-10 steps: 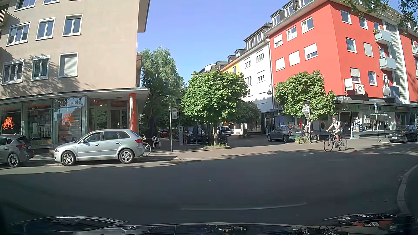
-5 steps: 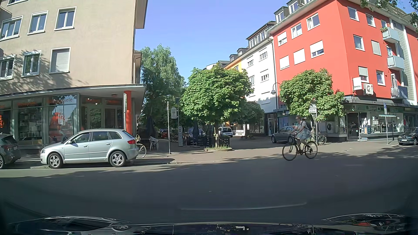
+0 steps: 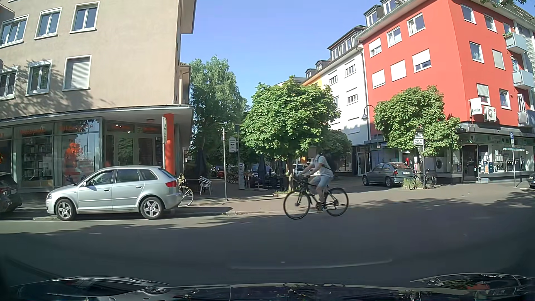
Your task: Follow the waypoints while adhering to traffic rules and regulations
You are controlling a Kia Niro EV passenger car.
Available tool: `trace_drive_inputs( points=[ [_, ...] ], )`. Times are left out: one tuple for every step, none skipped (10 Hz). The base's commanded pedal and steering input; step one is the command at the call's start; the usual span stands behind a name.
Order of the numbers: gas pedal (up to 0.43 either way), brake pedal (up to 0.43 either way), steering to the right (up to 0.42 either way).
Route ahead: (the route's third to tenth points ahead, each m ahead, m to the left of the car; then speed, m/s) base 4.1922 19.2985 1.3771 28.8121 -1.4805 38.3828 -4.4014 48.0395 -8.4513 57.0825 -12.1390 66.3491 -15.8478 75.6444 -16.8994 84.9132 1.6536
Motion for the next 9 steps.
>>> trace_drive_inputs(
  points=[
    [0.000,0.177,-0.290],
    [0.000,0.165,-0.315],
    [0.000,0.177,-0.346],
    [0.000,0.140,-0.375],
    [0.000,0.000,-0.423],
    [0.000,0.000,-0.476],
    [0.000,0.000,-0.514],
    [0.028,0.000,-0.571],
    [0.240,0.000,-0.629]
  ],
)
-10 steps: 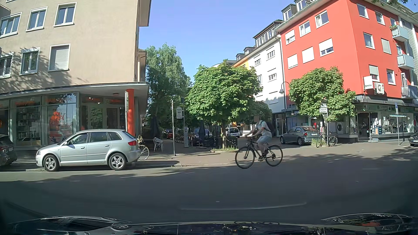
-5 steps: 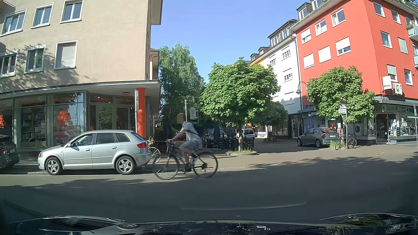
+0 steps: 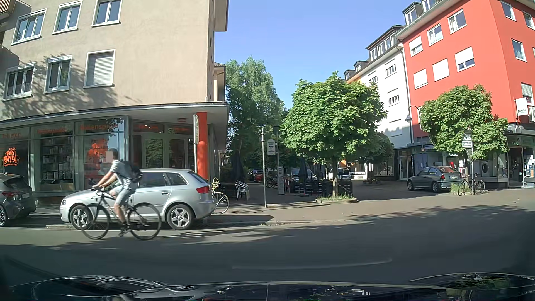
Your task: Follow the waypoints while adhering to traffic rules and regulations
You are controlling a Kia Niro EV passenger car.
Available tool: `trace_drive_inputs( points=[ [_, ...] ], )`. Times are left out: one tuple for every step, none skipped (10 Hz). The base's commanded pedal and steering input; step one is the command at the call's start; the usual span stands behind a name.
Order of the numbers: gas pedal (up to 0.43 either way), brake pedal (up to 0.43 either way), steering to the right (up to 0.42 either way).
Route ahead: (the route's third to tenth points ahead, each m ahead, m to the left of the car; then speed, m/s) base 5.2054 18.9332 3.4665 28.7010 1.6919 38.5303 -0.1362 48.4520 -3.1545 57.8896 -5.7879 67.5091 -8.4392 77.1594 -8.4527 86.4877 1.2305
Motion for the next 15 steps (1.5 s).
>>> trace_drive_inputs(
  points=[
    [0.280,0.000,-0.668],
    [0.287,0.000,-0.719],
    [0.319,0.000,-0.762],
    [0.339,0.000,-0.786],
    [0.350,0.000,-0.812],
    [0.358,0.000,-0.835],
    [0.370,0.000,-0.849],
    [0.370,0.000,-0.859],
    [0.370,0.000,-0.861],
    [0.370,0.000,-0.860],
    [0.370,0.000,-0.855],
    [0.370,0.000,-0.842],
    [0.370,0.000,-0.829],
    [0.370,0.000,-0.816],
    [0.358,0.000,-0.803]
  ],
)
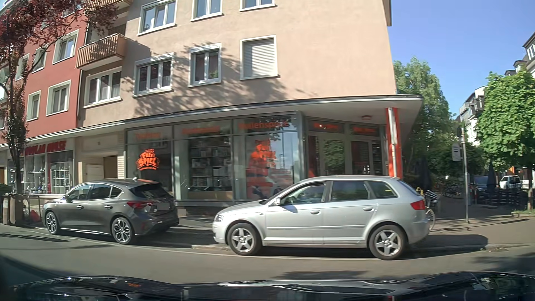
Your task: Follow the waypoints while adhering to traffic rules and regulations
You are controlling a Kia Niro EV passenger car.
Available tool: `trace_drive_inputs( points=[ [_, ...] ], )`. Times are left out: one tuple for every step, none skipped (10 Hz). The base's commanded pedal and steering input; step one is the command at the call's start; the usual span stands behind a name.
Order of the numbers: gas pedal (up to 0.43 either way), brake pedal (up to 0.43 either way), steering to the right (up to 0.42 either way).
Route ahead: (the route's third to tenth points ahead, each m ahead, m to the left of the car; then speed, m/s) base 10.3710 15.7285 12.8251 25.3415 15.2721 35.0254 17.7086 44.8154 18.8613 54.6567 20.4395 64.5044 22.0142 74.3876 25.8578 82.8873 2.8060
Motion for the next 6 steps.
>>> trace_drive_inputs(
  points=[
    [0.350,0.000,-0.788],
    [0.331,0.000,-0.775],
    [0.311,0.000,-0.761],
    [0.299,0.000,-0.750],
    [0.287,0.000,-0.737],
    [0.287,0.000,-0.723]
  ],
)
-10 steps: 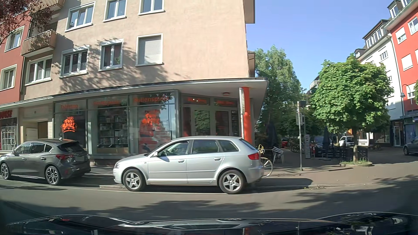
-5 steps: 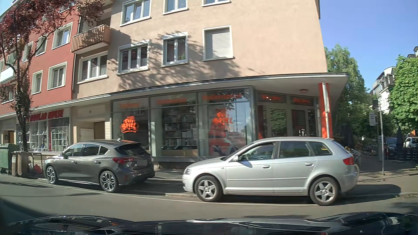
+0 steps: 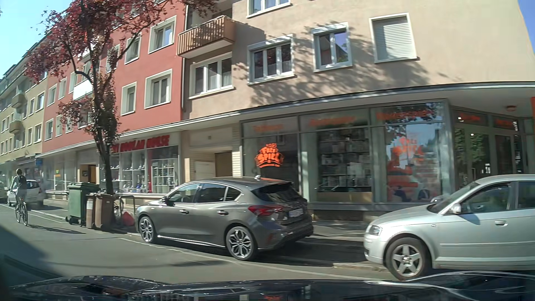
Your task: Follow the waypoints while adhering to traffic rules and regulations
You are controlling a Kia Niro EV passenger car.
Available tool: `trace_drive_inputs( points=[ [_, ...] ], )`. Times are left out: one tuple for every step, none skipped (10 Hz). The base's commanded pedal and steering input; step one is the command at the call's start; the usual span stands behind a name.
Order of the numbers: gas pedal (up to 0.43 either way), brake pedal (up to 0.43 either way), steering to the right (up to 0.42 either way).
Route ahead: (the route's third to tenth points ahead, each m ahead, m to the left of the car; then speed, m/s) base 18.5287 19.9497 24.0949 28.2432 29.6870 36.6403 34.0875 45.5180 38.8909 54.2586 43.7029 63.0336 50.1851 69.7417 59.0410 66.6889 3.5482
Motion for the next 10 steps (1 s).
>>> trace_drive_inputs(
  points=[
    [0.287,0.000,-0.701],
    [0.287,0.000,-0.678],
    [0.287,0.000,-0.648],
    [0.287,0.000,-0.623],
    [0.268,0.000,-0.599],
    [0.240,0.000,-0.568],
    [0.228,0.000,-0.543],
    [0.220,0.000,-0.520],
    [0.220,0.000,-0.494],
    [0.220,0.000,-0.463]
  ],
)
